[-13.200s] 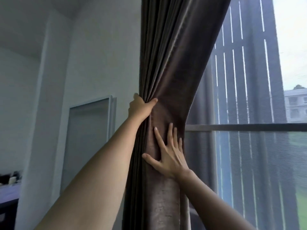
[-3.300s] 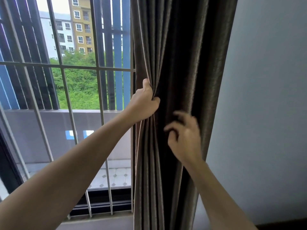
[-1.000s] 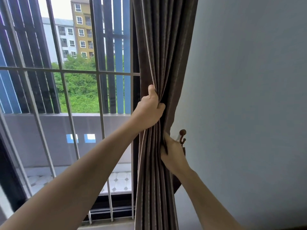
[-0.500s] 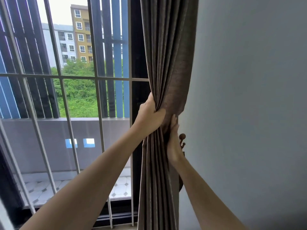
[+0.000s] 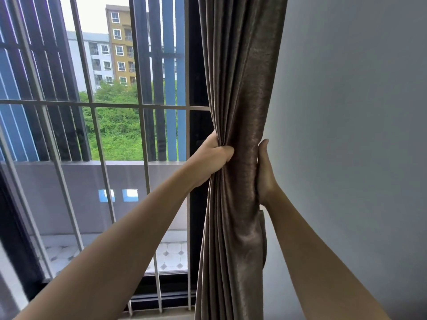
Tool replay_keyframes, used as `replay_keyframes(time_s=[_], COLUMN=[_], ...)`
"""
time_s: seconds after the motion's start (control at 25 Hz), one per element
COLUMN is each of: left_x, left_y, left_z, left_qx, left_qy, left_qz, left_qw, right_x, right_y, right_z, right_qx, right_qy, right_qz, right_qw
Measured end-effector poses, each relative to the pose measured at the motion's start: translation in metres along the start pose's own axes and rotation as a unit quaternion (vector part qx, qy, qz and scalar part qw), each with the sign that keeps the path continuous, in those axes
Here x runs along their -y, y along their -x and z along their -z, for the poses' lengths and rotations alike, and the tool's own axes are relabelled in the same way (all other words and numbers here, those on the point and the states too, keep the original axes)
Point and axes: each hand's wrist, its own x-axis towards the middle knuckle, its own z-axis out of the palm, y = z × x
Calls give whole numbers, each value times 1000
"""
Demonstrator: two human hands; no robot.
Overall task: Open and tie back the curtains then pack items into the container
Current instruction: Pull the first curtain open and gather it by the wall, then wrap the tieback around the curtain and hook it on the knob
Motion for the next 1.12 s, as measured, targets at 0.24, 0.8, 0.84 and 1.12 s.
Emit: replay_keyframes(time_s=[0.24,0.8,0.84,1.12], left_x=[-3,-39,-38,-10], left_y=[-5,-33,-34,-22], left_z=[20,8,6,20], left_qx=[6,22,32,123], left_qy=[-309,-327,-320,-33], left_qz=[-44,-11,-16,-9], left_qw=[950,945,947,992], right_x=[-1,-34,-35,-29], right_y=[-3,9,6,4], right_z=[13,-19,-20,9], right_qx=[-18,-92,-107,-109], right_qy=[71,246,252,268], right_qz=[6,143,139,138], right_qw=[997,954,952,947])
